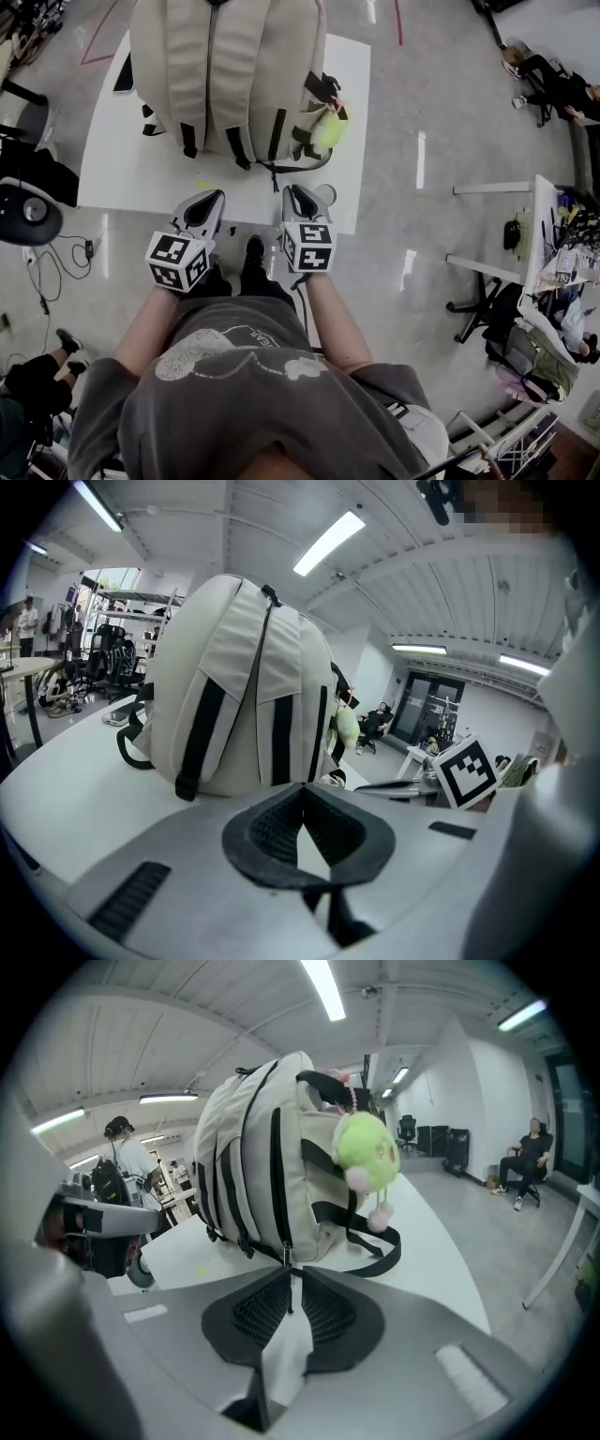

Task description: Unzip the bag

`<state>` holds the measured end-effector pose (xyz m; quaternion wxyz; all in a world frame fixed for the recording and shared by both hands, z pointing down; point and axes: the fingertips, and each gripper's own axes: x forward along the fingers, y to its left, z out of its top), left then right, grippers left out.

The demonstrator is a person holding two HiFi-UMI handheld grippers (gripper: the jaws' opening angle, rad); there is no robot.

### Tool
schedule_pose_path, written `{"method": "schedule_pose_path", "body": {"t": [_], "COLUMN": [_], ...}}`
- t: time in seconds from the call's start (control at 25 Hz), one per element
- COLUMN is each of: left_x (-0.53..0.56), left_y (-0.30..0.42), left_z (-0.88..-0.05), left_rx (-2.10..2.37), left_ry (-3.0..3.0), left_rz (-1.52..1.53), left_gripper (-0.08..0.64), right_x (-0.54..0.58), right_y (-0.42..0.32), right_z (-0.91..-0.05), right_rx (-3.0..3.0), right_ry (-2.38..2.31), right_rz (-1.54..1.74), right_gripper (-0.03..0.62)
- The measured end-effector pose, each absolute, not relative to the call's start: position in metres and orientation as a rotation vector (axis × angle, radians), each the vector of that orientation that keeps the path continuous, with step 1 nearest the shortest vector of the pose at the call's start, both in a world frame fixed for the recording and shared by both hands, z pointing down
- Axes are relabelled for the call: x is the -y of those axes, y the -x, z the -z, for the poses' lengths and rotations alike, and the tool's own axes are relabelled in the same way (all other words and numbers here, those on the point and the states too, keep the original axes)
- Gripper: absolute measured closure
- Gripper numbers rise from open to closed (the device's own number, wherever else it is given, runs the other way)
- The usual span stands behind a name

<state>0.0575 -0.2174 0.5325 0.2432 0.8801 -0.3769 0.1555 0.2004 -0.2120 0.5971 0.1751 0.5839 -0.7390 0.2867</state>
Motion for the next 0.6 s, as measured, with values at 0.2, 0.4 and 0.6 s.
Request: {"method": "schedule_pose_path", "body": {"t": [0.2, 0.4, 0.6], "left_x": [0.203, 0.181, 0.141], "left_y": [-0.049, -0.028, 0.007], "left_z": [-0.533, -0.53, -0.527], "left_rx": [1.02, 0.995, 0.967], "left_ry": [-2.396, -2.415, -2.424], "left_rz": [-0.414, -0.384, -0.36], "left_gripper": [0.554, 0.554, 0.554], "right_x": [0.197, 0.177, 0.14], "right_y": [-0.19, -0.164, -0.128], "right_z": [-0.595, -0.586, -0.575], "right_rx": [2.11, 2.141, 2.137], "right_ry": [-1.646, -1.667, -1.682], "right_rz": [-0.769, -0.755, -0.7], "right_gripper": [0.578, 0.591, 0.592]}}
